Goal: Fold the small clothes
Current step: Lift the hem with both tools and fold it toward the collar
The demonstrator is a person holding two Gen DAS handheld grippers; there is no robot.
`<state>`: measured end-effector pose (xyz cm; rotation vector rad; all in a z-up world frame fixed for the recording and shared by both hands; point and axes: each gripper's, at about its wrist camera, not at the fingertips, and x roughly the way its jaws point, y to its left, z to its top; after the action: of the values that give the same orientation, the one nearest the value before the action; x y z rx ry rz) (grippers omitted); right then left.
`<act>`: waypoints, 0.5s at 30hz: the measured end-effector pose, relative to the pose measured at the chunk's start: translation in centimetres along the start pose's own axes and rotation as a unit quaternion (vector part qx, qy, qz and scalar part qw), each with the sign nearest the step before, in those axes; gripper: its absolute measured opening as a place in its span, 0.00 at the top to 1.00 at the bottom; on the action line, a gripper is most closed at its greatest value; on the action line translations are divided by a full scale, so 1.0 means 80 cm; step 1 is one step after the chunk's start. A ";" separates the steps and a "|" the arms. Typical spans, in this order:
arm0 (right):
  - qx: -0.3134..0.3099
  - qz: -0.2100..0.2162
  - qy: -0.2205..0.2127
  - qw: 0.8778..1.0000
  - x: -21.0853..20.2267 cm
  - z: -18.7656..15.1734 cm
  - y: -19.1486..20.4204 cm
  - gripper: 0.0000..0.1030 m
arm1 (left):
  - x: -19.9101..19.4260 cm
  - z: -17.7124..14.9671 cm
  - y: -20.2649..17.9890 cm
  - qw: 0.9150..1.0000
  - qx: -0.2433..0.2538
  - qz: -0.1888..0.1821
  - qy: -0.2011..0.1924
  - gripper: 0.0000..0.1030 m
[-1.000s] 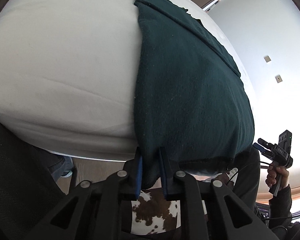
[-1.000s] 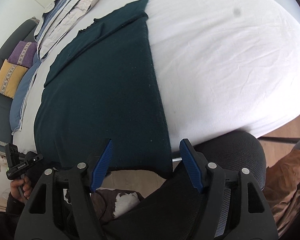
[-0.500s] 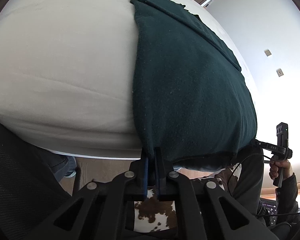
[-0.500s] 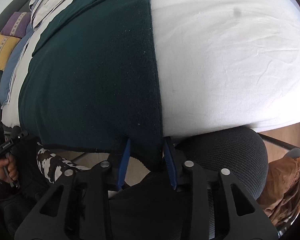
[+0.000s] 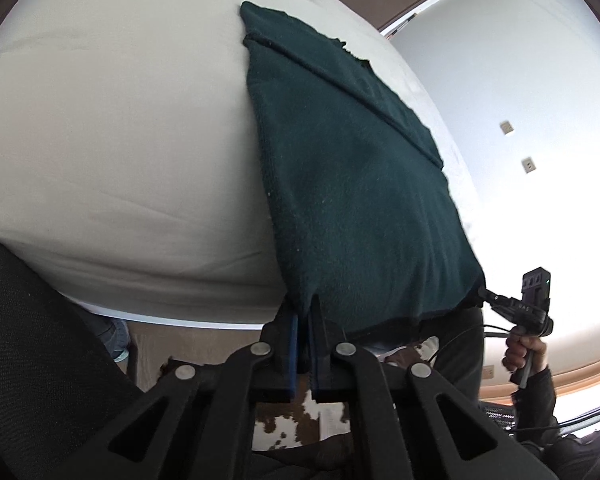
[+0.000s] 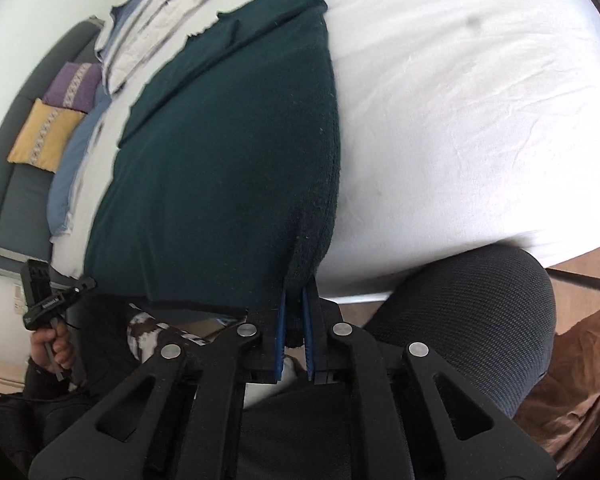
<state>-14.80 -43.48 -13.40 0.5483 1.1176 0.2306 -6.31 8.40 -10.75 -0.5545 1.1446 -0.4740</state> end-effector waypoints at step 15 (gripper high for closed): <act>0.037 0.181 -0.137 0.973 -0.042 0.084 0.071 0.94 | -0.055 0.061 -0.029 0.983 -0.052 -0.156 -0.082 0.96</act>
<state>-9.70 -42.17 -5.57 0.8248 0.7551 0.4170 -3.40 10.16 -4.63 -0.8552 0.9305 -0.6269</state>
